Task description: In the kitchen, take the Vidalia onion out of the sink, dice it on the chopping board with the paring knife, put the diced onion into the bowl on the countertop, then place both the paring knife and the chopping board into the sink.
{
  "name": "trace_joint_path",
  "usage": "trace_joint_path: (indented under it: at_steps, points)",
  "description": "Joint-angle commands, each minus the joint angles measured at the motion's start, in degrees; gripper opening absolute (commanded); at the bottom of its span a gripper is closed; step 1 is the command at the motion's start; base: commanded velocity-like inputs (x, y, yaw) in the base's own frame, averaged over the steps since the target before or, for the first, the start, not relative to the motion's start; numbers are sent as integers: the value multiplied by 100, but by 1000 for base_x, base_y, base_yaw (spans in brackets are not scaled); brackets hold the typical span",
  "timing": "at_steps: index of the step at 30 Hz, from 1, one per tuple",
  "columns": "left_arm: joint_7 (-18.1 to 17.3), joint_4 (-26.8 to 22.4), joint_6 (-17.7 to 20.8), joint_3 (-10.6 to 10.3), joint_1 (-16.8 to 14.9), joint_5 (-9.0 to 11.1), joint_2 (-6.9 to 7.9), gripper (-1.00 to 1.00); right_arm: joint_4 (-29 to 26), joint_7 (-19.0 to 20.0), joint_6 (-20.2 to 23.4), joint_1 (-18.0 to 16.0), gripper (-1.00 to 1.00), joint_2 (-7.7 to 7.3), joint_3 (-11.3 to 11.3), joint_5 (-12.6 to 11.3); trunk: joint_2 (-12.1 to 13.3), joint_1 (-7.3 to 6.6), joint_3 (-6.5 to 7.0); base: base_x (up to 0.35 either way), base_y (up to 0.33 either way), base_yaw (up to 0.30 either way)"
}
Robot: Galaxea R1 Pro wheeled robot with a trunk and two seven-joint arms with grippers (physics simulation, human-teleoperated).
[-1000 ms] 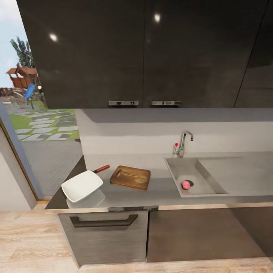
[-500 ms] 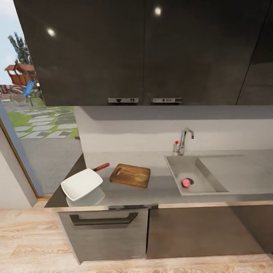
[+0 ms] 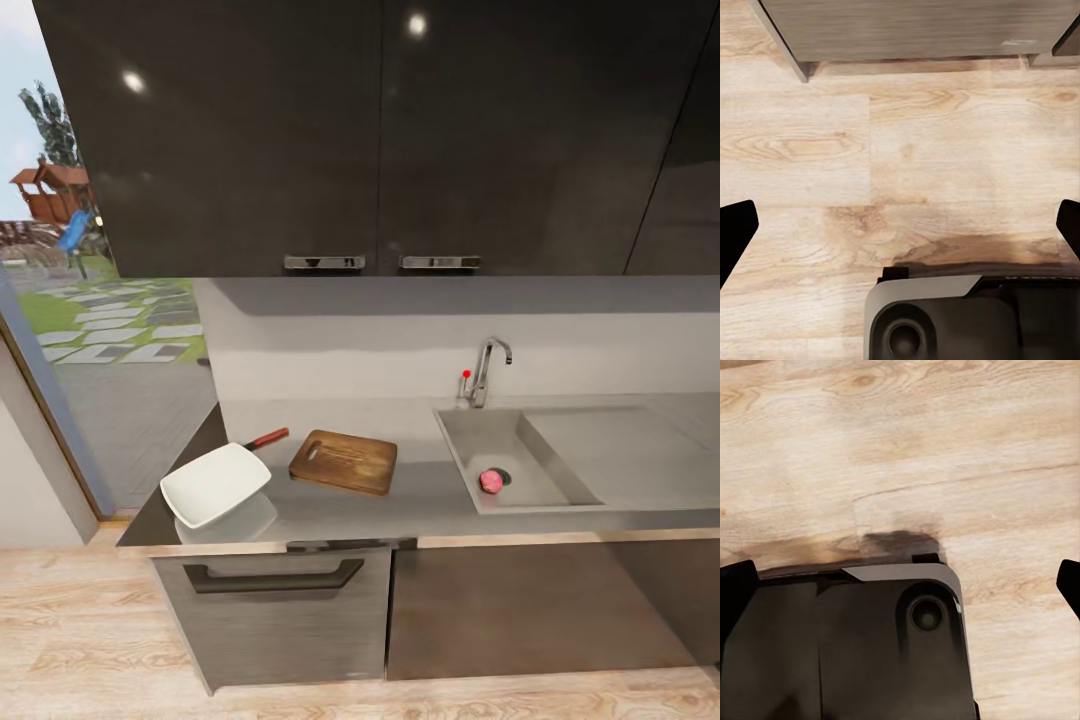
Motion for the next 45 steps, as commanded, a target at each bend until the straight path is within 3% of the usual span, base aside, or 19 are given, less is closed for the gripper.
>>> trace_joint_path:
  at_steps: [1, 23, 32, 39, 45]
  points:
    - [1, -7, -8, 3, 1, 0, 3, 100, -2, 2, -17, -2, 100, 4, -26, -6, -11, 4, -11, 0, 0, 0]
    - [1, -3, -8, -22, 1, 0, -1, 100, -2, 2, -22, -2, 100, 4, -34, -7, -11, 4, -11, -6, 0, 0]
    - [1, 1, -8, -29, 0, 0, -2, 100, -124, 7, -65, -1, 100, 1, -43, -9, -11, 4, -11, -294, 0, 0]
    - [-1, 2, -8, -30, 0, 0, -2, 100, -1068, 11, -75, -2, 100, -6, -36, -1, -11, 4, -11, -89, 0, 0]
    - [0, 15, -5, -28, 2, 0, -1, 100, -2828, -48, -64, -2, 100, -6, -34, 26, -11, 4, -11, -8, 0, 0]
